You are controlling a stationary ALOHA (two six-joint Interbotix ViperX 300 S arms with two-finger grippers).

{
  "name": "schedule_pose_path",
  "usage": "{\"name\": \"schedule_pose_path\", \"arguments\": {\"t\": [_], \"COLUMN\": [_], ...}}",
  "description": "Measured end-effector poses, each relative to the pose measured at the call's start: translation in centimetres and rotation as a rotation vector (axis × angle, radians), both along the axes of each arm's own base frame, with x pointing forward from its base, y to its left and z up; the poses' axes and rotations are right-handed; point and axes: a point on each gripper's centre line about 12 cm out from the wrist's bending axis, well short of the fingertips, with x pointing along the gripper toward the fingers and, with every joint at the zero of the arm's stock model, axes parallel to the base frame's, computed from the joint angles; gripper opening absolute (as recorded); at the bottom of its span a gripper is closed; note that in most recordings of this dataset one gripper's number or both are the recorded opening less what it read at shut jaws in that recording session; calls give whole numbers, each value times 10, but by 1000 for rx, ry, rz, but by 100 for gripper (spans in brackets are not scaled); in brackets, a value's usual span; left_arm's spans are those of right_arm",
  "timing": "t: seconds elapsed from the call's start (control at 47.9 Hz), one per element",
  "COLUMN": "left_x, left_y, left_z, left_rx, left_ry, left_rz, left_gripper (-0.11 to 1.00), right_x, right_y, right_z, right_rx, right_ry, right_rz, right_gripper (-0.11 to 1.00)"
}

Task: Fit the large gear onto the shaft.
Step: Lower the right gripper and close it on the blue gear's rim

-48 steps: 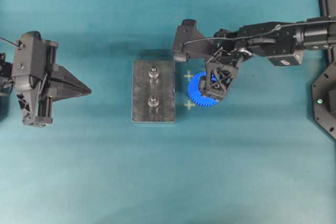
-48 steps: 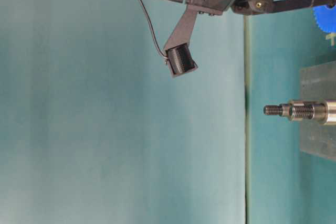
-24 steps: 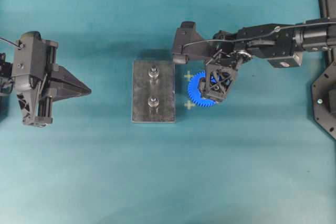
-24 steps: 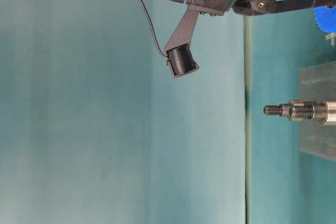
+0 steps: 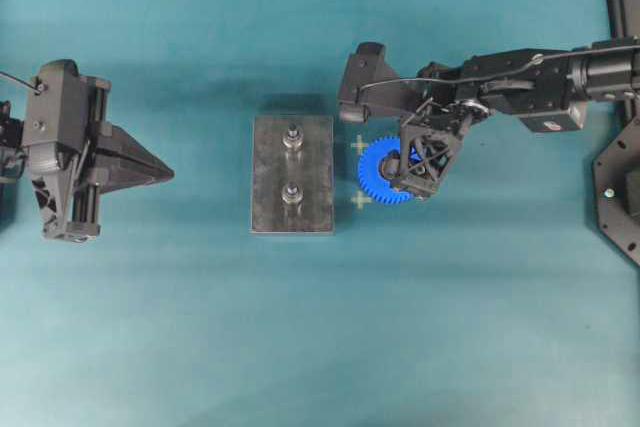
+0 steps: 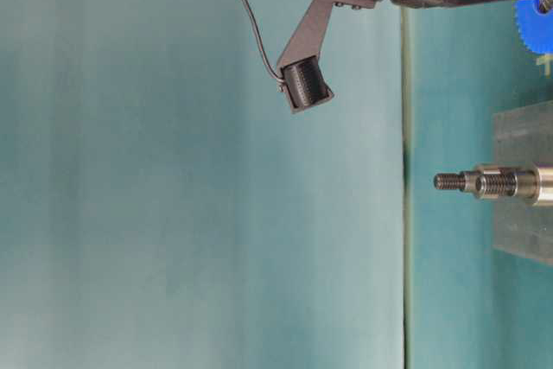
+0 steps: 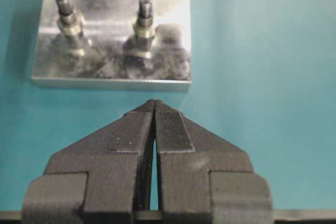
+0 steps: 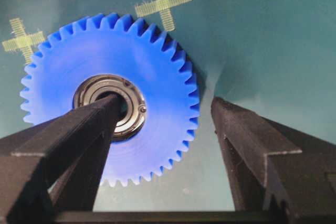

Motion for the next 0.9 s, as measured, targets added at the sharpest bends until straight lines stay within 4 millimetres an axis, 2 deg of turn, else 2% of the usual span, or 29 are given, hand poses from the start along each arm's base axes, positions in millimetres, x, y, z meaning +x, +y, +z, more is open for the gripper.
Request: {"name": "schedule_pose_path", "arguments": {"t": [0.626,0.73,0.834,0.897], "left_x": [0,0,0,0], "left_y": [0,0,0,0], "left_z": [0,0,0,0], "left_rx": [0,0,0,0], "left_ry": [-2,0,0,-2], "left_rz": [0,0,0,0], "left_gripper": [0,0,0,0], "right_x": [7,6,7,7], "right_y": [0,0,0,0], "right_z": [-3,-3,-2,-1], "right_rx": [10,17,21,22], "right_ry": [40,47,49,52], "right_rz": [8,-7,-20,-23], "right_gripper": [78,71,50,50]}}
